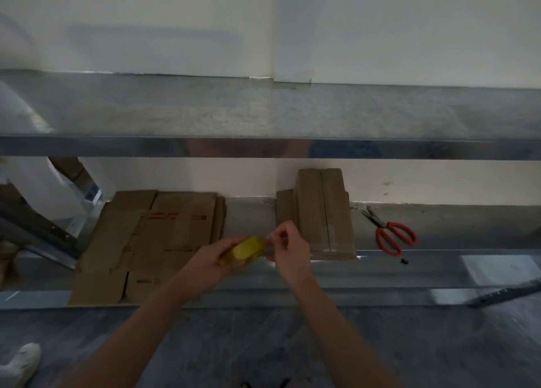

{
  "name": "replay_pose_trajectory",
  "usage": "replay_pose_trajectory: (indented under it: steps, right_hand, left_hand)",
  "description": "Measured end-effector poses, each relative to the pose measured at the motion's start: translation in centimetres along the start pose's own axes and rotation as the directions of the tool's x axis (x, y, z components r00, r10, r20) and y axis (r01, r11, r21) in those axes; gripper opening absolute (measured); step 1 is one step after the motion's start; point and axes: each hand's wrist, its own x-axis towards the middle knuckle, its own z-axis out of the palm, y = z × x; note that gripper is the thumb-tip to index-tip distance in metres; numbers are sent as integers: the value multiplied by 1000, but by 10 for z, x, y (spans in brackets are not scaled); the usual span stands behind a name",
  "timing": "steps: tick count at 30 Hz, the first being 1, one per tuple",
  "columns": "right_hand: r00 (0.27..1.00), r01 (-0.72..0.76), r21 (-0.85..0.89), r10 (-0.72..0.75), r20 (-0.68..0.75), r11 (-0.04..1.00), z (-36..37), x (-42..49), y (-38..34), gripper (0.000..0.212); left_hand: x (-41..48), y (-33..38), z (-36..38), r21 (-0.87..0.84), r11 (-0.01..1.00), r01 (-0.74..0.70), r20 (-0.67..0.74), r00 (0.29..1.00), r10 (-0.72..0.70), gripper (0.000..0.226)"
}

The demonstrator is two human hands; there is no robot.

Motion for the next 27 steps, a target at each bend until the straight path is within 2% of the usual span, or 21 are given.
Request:
replay_pose_trajectory:
  steps: [2, 4, 6, 9, 11, 13, 15, 18, 21, 23, 27]
  right_hand:
    - [999, 37, -70, -37, 6, 997, 0, -3, 3, 31]
    - [998, 69, -111, -69, 3, 991, 5, -12, 7, 38]
    - [998, 56, -107, -56, 9, 993, 14, -23, 16, 38]
    - [998, -50, 67, 52, -25, 997, 30, -39, 34, 39]
    - [983, -134, 212, 157, -94, 968, 40, -42, 45, 36]
    - [946, -227, 356, 293, -142, 906, 48, -36, 51, 27]
    - [902, -300, 453, 404, -152, 840, 54, -25, 53, 20]
    - [832, -384, 495, 525, -181, 780, 62, 3, 59, 18]
    - [752, -456, 563, 637, -171, 689, 74, 30, 73, 12]
    - [704, -519, 534, 688, -176, 668, 83, 41, 84, 2]
    - [665, -626, 369, 718, -208, 687, 91, 54, 101, 13]
  left_hand:
    - [0, -4, -2, 97, 995, -8, -48, 999, 13, 52]
    - [5, -7, -8, 136, 989, 63, -133, 990, -45, 58]
    - [13, -11, -13, 181, 977, 113, -166, 983, -83, 54]
    - [25, -15, -15, 364, 931, 33, -111, 994, 8, 38]
    - [36, -18, -13, 500, 864, -62, -66, 992, 110, 35]
    - [49, -23, -11, 587, 800, -125, -19, 986, 168, 38]
    - [62, -31, -11, 638, 755, -150, 33, 985, 168, 45]
    - [86, -46, -11, 725, 659, -199, 115, 979, 170, 54]
    - [110, -59, -9, 772, 572, -277, 200, 960, 196, 54]
    - [124, -67, -7, 786, 527, -323, 248, 946, 210, 52]
    - [134, -76, -4, 757, 535, -376, 250, 922, 294, 47]
